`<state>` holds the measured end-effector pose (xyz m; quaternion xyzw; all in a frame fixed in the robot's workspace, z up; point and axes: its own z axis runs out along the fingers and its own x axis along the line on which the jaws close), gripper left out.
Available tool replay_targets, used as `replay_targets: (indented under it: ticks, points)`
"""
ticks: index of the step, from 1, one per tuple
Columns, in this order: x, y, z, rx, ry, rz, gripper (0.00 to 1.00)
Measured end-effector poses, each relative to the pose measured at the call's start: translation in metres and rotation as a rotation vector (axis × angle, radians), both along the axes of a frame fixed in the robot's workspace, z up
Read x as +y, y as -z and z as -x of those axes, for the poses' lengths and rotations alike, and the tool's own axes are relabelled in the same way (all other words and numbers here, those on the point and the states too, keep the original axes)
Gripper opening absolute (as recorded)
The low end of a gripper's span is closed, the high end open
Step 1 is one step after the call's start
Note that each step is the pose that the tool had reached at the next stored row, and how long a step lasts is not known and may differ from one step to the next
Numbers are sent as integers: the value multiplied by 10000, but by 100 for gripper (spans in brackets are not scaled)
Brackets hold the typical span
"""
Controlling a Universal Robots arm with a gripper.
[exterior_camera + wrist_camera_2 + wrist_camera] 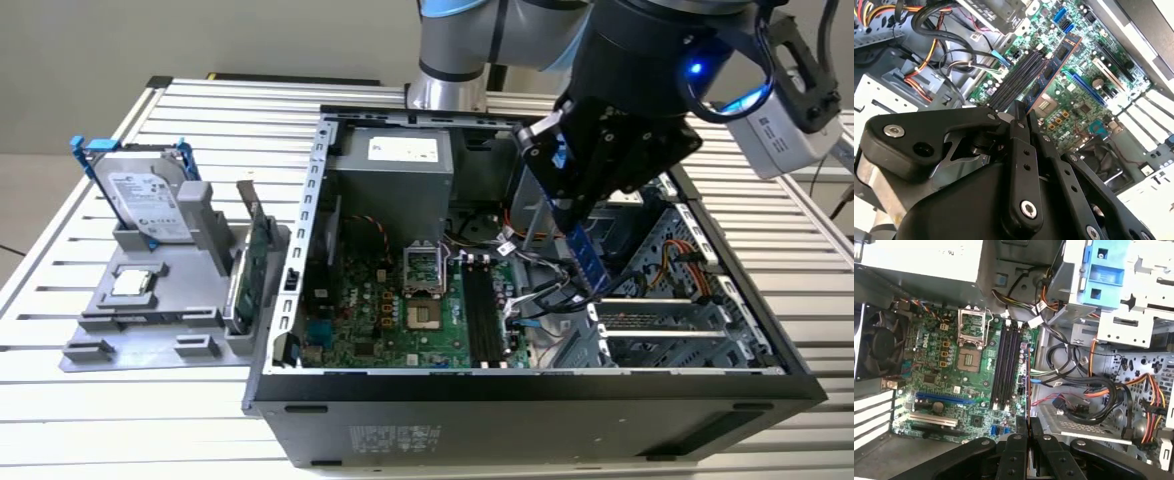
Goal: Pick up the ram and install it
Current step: 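Insert the ram into the slot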
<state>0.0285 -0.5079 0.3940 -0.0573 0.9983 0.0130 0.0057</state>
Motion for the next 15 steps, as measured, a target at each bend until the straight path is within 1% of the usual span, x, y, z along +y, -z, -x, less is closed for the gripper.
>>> replay_targets:
  ticks: [5,6,9,11,15]
  points:
    - [0,0,0,0,453,0,0]
    - [0,0,1,0,833,0,0]
    - [0,0,1,0,1073,0,0]
    - [0,0,1,0,1189,0,0]
    - [0,0,1,0,1192,0,0]
